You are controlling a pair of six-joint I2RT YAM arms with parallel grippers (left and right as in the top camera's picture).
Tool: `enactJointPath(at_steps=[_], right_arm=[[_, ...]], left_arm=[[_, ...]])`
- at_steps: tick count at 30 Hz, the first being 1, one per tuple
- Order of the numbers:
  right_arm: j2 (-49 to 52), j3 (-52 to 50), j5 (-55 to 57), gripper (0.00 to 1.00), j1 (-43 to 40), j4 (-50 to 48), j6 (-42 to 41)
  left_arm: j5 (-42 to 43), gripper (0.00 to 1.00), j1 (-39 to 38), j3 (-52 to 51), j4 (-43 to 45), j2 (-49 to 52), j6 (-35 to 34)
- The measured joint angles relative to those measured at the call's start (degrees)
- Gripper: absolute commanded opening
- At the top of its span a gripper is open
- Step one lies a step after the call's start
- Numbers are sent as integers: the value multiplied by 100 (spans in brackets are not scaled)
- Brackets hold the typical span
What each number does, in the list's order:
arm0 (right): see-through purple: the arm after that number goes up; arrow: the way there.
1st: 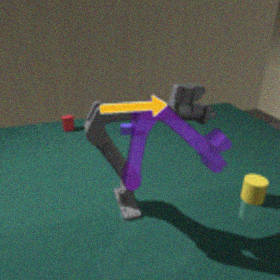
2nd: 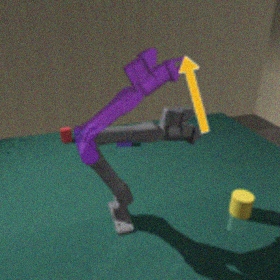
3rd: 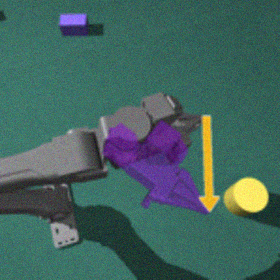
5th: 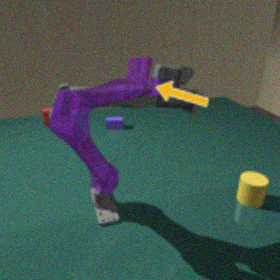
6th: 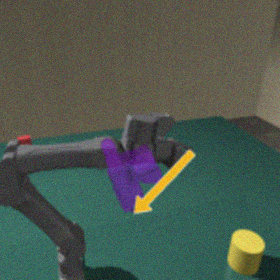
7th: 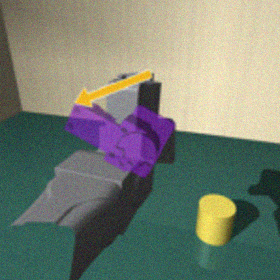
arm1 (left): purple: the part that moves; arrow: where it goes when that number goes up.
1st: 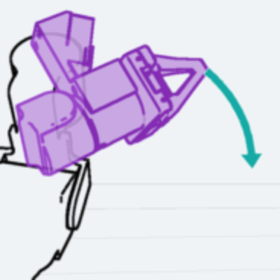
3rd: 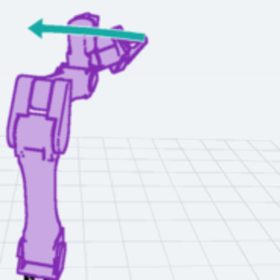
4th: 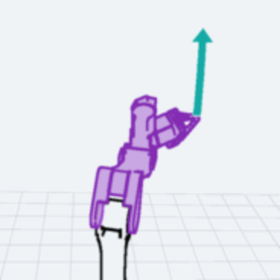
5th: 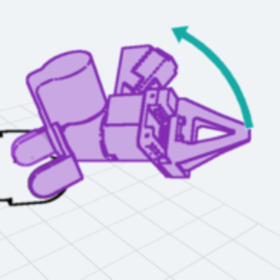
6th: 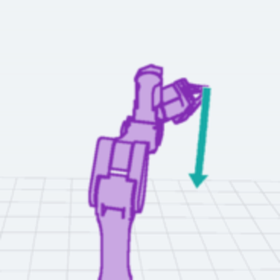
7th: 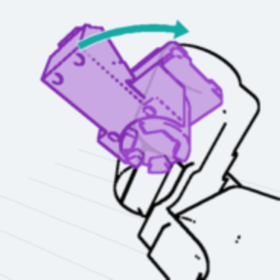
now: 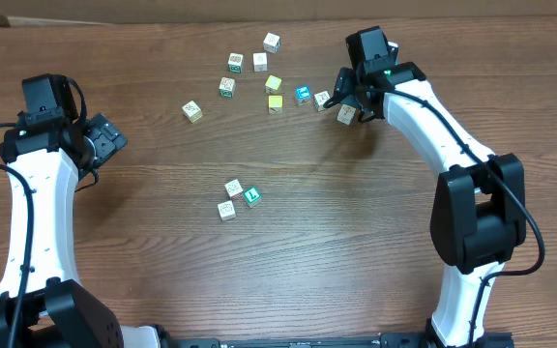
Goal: Form a circle
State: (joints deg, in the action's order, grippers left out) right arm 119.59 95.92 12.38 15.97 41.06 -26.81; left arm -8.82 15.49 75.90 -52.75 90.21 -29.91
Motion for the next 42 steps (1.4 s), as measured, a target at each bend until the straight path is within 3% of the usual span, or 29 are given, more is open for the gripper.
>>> enactJointPath(at_steps=[13, 42], right_arm=[[55, -251, -129, 80, -7, -568, -15], [498, -262, -168, 78, -7, -721, -17]], left_arm=[[0, 99, 0, 0, 0, 0, 0], [0, 100, 0, 0, 0, 0, 0]])
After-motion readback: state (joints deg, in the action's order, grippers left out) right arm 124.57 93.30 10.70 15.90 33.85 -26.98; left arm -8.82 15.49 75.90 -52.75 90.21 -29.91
